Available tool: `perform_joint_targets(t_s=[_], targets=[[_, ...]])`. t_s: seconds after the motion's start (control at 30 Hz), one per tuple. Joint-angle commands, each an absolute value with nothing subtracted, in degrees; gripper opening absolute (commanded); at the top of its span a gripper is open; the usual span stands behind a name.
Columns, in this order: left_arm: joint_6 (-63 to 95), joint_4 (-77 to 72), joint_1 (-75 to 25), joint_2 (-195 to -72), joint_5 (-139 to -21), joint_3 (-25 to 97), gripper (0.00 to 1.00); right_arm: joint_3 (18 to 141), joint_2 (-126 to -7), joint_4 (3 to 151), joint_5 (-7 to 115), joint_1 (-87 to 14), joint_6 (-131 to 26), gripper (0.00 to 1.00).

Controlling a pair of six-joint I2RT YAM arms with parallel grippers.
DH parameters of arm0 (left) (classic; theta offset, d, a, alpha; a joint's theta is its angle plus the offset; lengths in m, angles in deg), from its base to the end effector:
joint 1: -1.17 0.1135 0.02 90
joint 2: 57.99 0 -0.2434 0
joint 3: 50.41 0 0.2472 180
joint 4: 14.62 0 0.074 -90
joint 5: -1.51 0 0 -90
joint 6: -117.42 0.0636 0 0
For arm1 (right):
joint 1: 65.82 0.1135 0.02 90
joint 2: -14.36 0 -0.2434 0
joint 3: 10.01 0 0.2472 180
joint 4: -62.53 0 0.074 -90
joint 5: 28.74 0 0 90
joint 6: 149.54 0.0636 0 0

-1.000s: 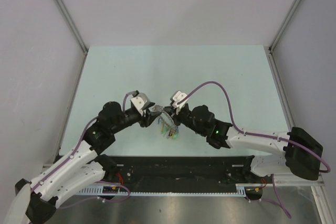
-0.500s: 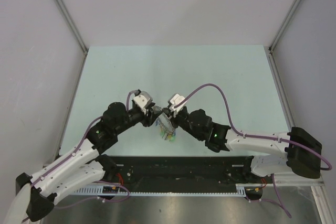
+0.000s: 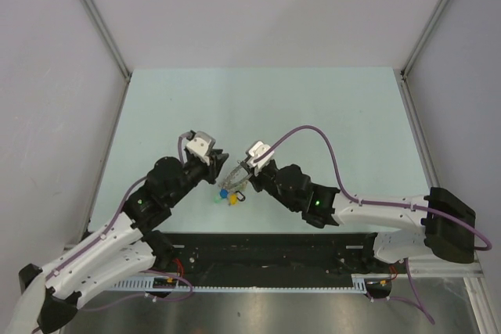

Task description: Put the keys on the keyring

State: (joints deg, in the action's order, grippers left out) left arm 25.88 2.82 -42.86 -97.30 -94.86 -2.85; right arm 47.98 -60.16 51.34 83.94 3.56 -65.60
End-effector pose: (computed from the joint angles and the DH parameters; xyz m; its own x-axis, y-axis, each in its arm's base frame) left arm 0.1572 -0.1421 0.2813 -0.1312 0.0897 -0.9873 0.6087 0.7934 -0.0088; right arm 0.1371 0.2947 0.2654 0.0443 -0.1589 -0.9863 -0.7278 0.6712 -0.1408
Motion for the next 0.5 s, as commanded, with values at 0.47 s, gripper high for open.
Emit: perform_joint_targets(t_s=[0.47], targets=[[39.0, 5.7, -39.3, -98.3, -74.2, 0.8, 0.45, 50.3, -53.9, 55.4, 76.9, 0.9, -69.6, 0.00]])
